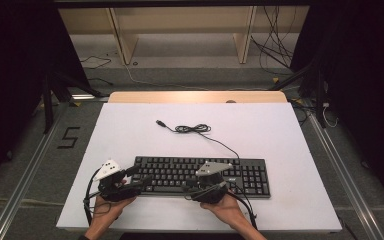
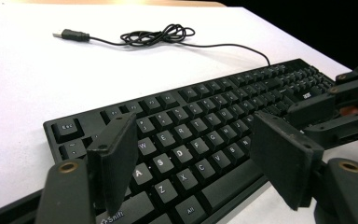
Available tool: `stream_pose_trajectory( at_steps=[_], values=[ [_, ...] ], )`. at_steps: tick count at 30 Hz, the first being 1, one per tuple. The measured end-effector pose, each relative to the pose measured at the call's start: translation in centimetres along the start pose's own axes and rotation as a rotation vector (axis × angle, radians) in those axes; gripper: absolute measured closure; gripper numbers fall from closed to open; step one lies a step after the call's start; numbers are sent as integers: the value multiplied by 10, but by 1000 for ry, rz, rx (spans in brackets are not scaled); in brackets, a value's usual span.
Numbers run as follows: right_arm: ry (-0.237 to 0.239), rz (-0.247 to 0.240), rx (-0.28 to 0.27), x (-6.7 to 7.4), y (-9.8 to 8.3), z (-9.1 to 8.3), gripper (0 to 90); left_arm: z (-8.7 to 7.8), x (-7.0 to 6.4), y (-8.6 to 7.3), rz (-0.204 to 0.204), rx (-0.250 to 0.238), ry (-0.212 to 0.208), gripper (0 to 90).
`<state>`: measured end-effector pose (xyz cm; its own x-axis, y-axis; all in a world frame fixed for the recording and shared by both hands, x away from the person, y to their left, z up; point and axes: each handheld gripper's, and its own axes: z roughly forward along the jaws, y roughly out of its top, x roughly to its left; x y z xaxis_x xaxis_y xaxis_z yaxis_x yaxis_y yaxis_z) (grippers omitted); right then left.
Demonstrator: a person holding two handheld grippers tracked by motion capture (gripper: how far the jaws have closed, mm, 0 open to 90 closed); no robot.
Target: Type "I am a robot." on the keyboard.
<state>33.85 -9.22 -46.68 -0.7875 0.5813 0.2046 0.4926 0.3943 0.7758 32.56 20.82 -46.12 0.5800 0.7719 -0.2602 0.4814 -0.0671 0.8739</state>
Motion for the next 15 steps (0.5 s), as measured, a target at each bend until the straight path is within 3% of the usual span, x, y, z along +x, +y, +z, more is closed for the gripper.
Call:
stream_pose_trajectory(
  at_steps=[9, 15],
  values=[
    [-2, -10, 24, 0, -1, 6, 854, -2, -2, 0, 4, -2, -11, 305],
    [-5, -19, 48, 0, -2, 13, 900, -2, -4, -1, 8, -6, -15, 290]
  ],
)
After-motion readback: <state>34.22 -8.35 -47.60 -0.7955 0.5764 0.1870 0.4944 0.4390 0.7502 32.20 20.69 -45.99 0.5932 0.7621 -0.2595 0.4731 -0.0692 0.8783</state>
